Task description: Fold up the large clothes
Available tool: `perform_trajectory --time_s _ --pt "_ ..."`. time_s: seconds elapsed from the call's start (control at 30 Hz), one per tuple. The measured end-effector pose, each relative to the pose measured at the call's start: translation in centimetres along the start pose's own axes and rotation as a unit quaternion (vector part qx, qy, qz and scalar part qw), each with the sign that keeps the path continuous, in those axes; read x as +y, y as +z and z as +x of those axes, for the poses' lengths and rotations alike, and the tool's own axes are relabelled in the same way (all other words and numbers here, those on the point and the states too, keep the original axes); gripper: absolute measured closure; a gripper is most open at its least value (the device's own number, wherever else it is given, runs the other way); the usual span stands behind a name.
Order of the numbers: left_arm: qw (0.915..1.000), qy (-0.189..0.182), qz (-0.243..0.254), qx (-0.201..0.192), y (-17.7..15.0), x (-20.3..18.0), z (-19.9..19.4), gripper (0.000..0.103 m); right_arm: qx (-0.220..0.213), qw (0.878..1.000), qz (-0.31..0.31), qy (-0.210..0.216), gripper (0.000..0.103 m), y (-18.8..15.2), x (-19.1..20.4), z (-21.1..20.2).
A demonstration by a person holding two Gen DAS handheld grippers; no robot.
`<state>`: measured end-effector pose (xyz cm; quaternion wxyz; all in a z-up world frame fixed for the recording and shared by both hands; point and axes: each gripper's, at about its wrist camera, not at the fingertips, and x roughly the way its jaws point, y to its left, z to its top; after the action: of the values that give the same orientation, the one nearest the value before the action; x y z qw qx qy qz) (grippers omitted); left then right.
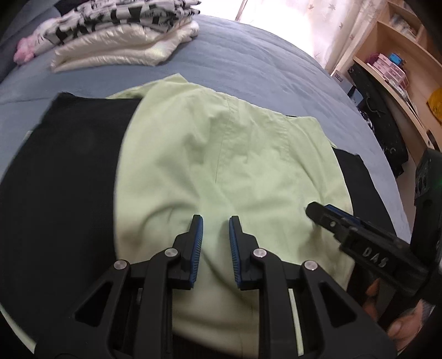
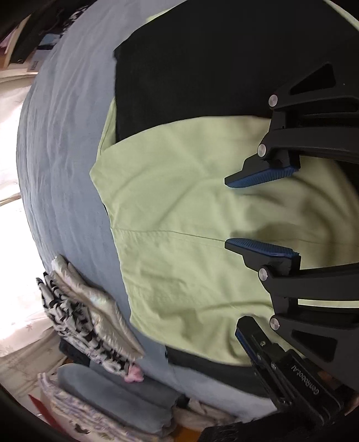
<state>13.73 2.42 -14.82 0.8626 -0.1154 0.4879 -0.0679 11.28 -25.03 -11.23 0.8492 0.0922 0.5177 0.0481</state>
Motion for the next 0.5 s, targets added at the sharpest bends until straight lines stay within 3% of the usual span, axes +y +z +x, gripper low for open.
perform_trajectory --time_s 0.17,0.5 --pt "0.9993 0.013 0.026 -0.022 -2.3 -0.2 -4.7 0.087 -0.022 0.999 0.009 0.023 0.064 -3.2 0.1 -4.6" --pt "0.9976 0.003 -0.009 -0.069 -6.8 3.0 -15.1 0.085 -0.107 0.992 -0.057 0.021 0.064 -8.6 4.3 -14.5"
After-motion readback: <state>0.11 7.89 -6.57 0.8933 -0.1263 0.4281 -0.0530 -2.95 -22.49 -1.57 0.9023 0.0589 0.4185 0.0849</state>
